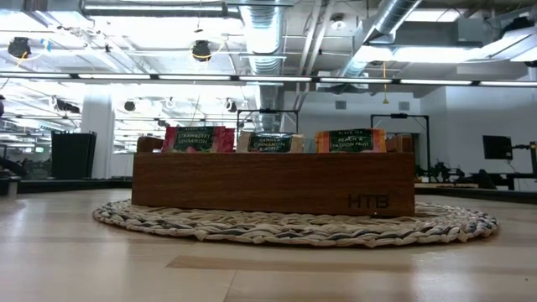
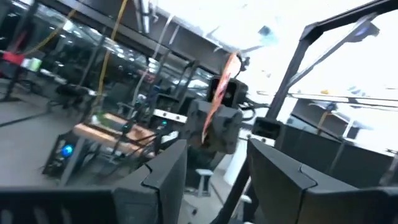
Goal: Pick & Place Tea
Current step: Put the orange tea bag into the right section of the wooden organizer
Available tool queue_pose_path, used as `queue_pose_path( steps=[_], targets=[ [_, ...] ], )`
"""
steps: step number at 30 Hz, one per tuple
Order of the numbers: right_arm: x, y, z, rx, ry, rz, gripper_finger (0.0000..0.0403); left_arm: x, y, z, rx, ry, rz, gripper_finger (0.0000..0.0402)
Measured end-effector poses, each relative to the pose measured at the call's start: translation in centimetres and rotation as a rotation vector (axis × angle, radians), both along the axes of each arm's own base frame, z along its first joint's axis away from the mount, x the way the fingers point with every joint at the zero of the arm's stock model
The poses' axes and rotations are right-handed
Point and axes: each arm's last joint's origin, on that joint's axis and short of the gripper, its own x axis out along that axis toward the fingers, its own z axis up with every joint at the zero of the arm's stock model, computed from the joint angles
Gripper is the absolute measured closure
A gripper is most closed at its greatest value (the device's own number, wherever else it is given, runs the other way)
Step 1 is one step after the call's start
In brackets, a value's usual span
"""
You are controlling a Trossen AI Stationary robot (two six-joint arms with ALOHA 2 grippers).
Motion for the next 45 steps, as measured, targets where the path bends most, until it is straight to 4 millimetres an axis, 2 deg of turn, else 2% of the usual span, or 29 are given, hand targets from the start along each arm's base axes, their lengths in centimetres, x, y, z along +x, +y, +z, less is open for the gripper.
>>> queue_pose_path(
  steps=[13, 30, 36, 40, 45],
  targets=[
    [0.5, -0.4, 0.0, 0.034, -0.037, 0.043, 0.0403, 3.7, 0.0, -0.7, 0.027, -0.029, -0.052, 0.0240],
    [0.5, -0.3, -0.1, 0.083, -0.049, 0.055, 0.0403, 4.1, 0.1, -0.6, 0.065, -0.059, -0.009, 0.0240],
    [1.7, -0.1, -1.0, 0.080, -0.025, 0.056, 0.0403, 4.8, 0.2, -0.9, 0.063, -0.055, -0.010, 0.0241],
    [2.1, 0.0, -1.2, 0.092, -0.030, 0.067, 0.0403, 5.0, 0.1, -1.0, 0.061, -0.042, -0.014, 0.0262],
    [2.1, 0.0, -1.2, 0.092, -0.035, 0.080, 0.0403, 5.0, 0.1, -1.0, 0.060, -0.045, -0.011, 0.0322]
  ],
)
